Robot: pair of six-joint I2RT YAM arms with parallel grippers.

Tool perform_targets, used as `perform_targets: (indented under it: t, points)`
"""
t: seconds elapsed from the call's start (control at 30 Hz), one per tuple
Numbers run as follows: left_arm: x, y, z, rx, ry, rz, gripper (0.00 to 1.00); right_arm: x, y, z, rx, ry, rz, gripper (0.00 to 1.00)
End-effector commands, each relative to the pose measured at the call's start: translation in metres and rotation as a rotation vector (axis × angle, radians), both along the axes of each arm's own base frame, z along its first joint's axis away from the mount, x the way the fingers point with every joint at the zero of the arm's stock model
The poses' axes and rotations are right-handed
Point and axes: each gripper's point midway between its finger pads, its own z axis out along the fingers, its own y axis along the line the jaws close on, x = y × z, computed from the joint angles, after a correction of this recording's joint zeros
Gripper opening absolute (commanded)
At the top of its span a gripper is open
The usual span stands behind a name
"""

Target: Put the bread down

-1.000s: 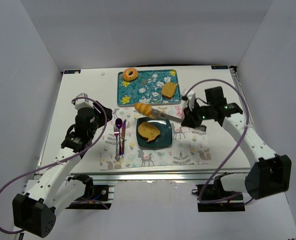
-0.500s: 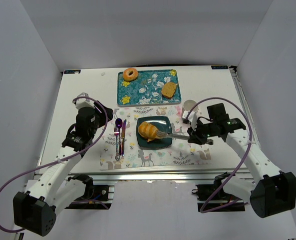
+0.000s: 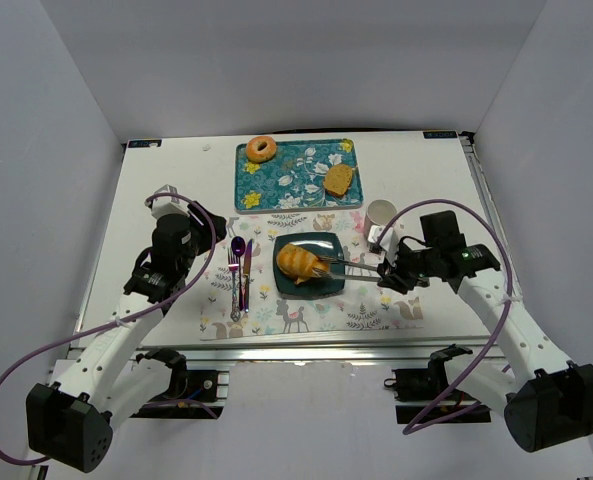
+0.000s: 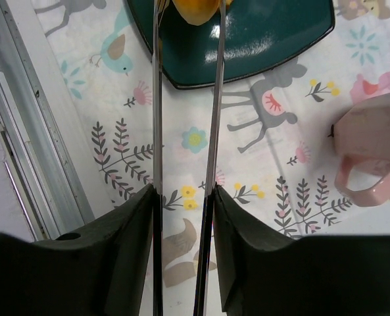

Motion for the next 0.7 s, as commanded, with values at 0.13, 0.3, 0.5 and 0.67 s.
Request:
perform_targets:
  t: [0.13,0.3,0.5,0.67]
  points:
    - [0.003,-0.002,0.007,-0.012,-0.025,-0.008,0.67,0.014,0.015,0.046,0.102,-0.115,0.020,0.44]
    - [0.004,-0.003,0.009,-0.013,-0.029,-0.011,0.67,0.017,0.014,0.043,0.089,-0.113,0.010,0.44]
    - [0.002,-0.001,0.008,-0.013,-0.028,-0.006,0.67,0.021,0.008,0.031,0.043,-0.116,0.003,0.44]
    - [0.000,0.000,0.009,-0.013,-0.032,0.000,0.67,0.020,0.000,0.018,0.003,-0.117,-0.013,0.45]
